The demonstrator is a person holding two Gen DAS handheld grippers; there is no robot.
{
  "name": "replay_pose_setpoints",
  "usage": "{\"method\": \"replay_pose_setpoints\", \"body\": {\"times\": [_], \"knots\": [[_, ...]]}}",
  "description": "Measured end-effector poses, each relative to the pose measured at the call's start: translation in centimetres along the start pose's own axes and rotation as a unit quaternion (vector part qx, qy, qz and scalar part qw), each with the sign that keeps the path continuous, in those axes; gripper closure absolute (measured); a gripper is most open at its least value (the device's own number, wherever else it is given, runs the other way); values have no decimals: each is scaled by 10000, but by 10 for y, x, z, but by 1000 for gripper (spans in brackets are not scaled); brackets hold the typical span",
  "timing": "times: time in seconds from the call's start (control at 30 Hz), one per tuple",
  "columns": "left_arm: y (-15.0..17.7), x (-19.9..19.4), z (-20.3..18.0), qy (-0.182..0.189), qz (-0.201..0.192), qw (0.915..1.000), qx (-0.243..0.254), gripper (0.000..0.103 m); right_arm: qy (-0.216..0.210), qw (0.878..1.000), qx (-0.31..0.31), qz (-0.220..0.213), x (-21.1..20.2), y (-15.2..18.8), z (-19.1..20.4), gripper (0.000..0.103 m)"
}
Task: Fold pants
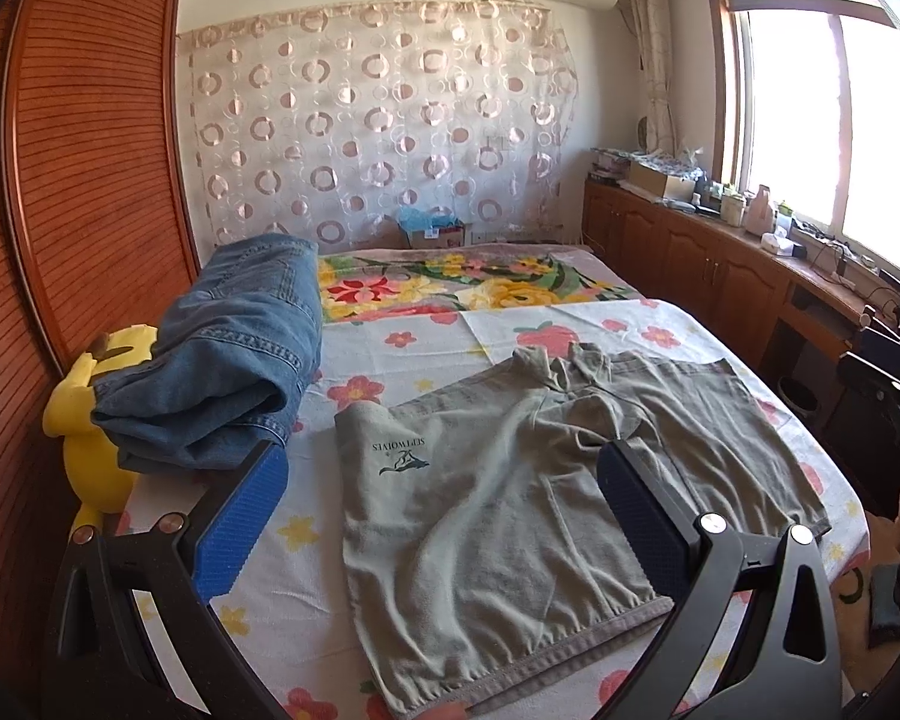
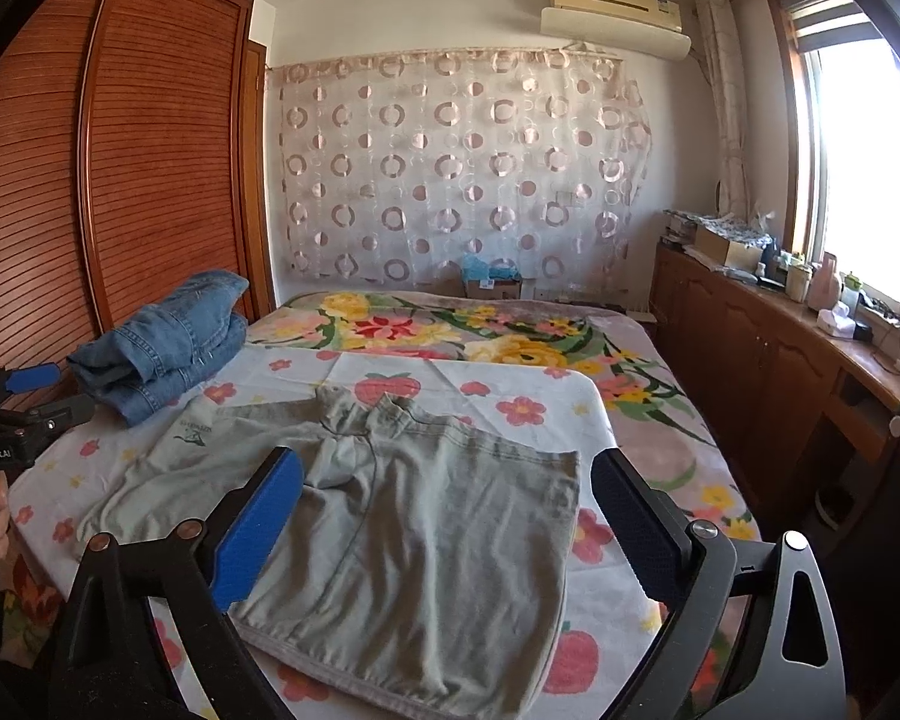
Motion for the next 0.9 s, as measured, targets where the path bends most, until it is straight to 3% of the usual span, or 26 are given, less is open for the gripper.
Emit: {"method": "replay_pose_setpoints", "body": {"times": [0.4, 0.47, 0.57, 0.7, 0.9], "knots": [[24, 41, 3, 264, 394, 9989, -21, 0, 101, 9953, -70, 956, 55, 1, -50, 38], [21, 49, -1, 408, 410, 9983, 61, 0, 60, 9930, 51, 1178, 66, -2, -61, 47], [10, 62, -6, 396, 292, 9982, 333, 0, 51, 9897, 224, 1410, 80, -12, -74, 50], [-7, 78, -18, 647, 184, 9954, 678, 0, 67, 9876, 232, 1549, 85, -28, -80, 52], [-24, 101, -34, 1040, 277, 9895, 964, 0, 4, 9820, 267, 1871, 89, -36, -83, 66]]}}
Point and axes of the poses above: each gripper's, at about its wrist camera, not at the fingertips, and x roughly the way its jaws point, z to its left, y to its underside, the point moved 1 cm from there along x, roughly the way its jaws point, and after that the axes turned 8 degrees about -z, right-handed, at the moved point
